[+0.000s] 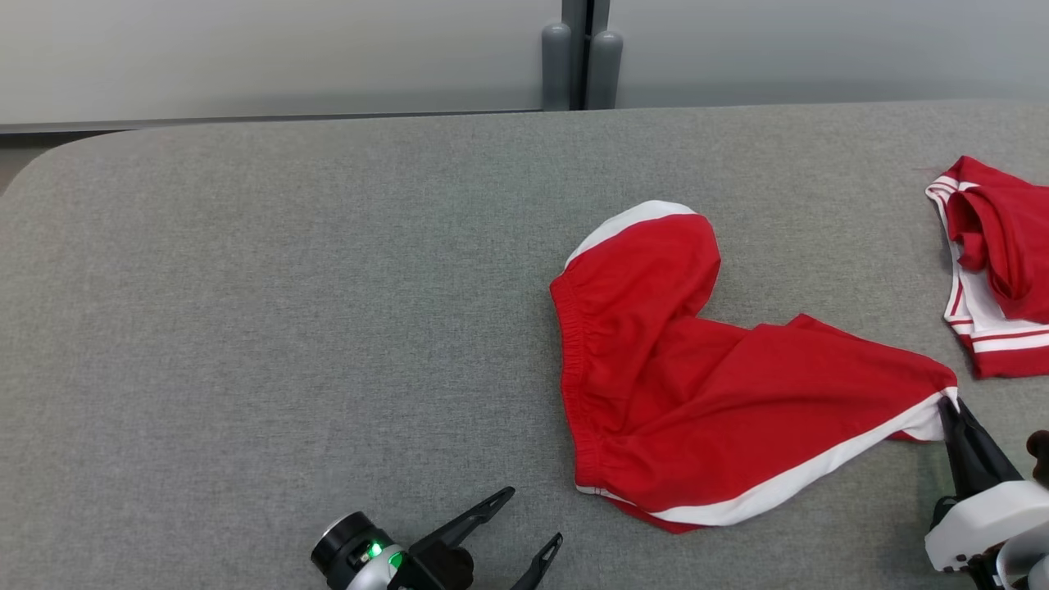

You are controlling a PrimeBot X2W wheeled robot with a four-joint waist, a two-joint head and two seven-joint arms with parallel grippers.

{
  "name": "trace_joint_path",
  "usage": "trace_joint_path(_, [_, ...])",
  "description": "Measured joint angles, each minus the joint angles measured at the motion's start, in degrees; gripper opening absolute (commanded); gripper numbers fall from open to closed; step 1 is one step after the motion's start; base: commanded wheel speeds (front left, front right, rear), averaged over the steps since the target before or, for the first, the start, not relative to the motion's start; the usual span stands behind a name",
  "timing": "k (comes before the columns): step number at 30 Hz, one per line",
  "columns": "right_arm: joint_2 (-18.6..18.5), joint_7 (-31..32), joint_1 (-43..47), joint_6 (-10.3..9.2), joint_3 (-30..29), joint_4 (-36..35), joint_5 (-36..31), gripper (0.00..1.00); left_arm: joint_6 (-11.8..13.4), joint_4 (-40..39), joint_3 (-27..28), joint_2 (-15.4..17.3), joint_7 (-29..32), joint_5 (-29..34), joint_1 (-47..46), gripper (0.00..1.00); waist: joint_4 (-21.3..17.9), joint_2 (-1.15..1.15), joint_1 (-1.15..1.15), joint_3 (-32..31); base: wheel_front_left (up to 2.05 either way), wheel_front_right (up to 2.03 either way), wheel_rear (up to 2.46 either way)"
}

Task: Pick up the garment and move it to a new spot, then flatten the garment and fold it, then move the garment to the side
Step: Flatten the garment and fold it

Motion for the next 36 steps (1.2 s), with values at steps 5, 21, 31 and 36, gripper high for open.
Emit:
trace_joint_path(5, [0.8,0.5,-0.2,0.00,-0.2,-0.7,-0.7,0.00,-0.2,5.8,-11.5,3.6,0.0,-5.8,-9.0,1.00,-0.7,0.00,0.00,1.3,0.00,0.00,0.00])
trace_joint_path(21, [0.9,1.3,-1.4,0.00,-0.2,-2.3,-1.1,0.00,-0.2,8.7,-19.3,2.0,0.0,-13.0,-17.1,0.48,-2.2,0.00,0.00,4.4,0.00,0.00,0.00])
trace_joint_path(31, [0.8,1.2,-1.5,0.01,-0.6,-3.1,-1.0,0.00,-0.2,9.9,-25.7,2.7,0.0,-20.1,-18.7,0.00,-2.8,0.00,0.00,4.5,0.00,0.00,0.00])
trace_joint_path(36, [0.5,0.8,-2.5,0.01,-1.6,-6.1,0.4,0.00,-0.2,1.2,-25.2,3.9,0.0,-28.6,-20.6,0.00,-3.0,0.00,0.00,4.8,0.00,0.00,0.00])
